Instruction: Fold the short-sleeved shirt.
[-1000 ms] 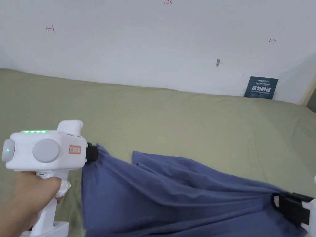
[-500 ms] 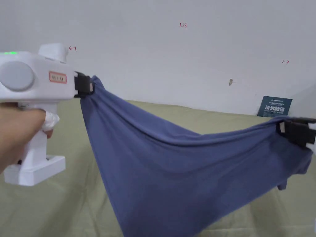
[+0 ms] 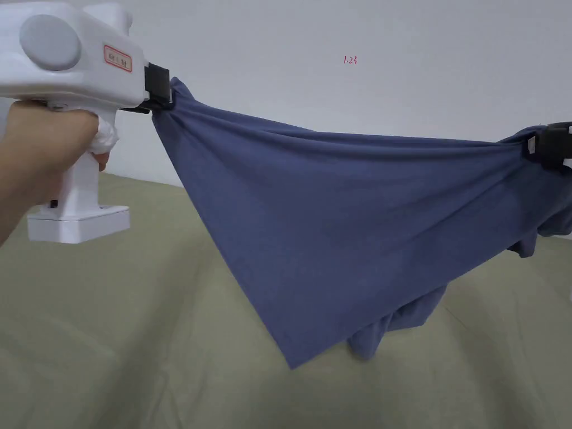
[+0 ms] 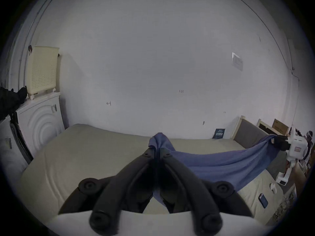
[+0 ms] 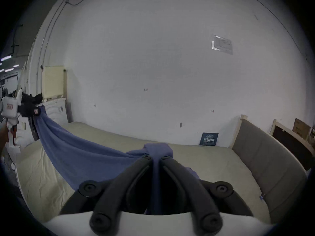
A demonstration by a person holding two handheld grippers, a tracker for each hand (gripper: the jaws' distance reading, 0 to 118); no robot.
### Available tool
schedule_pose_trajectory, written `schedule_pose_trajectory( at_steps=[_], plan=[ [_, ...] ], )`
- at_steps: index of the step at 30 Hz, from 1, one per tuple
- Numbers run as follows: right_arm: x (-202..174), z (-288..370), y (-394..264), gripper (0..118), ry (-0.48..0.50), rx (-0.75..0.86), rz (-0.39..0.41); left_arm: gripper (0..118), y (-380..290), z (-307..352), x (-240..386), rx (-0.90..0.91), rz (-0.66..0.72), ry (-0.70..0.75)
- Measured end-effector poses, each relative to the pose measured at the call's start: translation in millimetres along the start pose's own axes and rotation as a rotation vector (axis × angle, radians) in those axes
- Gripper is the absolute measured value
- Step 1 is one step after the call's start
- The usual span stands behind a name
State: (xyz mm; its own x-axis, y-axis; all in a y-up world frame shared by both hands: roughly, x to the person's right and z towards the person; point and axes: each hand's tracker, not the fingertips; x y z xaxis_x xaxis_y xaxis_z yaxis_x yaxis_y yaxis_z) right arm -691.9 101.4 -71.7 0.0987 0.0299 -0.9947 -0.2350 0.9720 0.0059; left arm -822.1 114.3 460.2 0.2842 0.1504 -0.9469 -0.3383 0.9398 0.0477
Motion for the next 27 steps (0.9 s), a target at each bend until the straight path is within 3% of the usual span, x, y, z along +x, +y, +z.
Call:
schedule_pose_trajectory(
  at_steps=[6,11,18,27],
  plan=[
    [-12.4,-17.7,-4.0,3,-0.034,-0.010,-0.021,6,-11.9,-13.1,4.6,-0.001,0.017,-0.012],
    [-17.4,-13.6,-34.3,3,0.008,-0.041,0.003,6,-37.6,-6.0,-2.7,-0.044,0.000,-0.043],
    [-14.9,23.4,-97.8,3,0.065,-0.101,0.007,6,-85.7,41.0,-42.1,-0.122,0.047,-0.034],
    [-14.6,108.0,-180.0,3,0.109,-0.190,-0.061,6,-176.9,124.1,-77.0,-0.194,0.145,-0.058]
  ],
)
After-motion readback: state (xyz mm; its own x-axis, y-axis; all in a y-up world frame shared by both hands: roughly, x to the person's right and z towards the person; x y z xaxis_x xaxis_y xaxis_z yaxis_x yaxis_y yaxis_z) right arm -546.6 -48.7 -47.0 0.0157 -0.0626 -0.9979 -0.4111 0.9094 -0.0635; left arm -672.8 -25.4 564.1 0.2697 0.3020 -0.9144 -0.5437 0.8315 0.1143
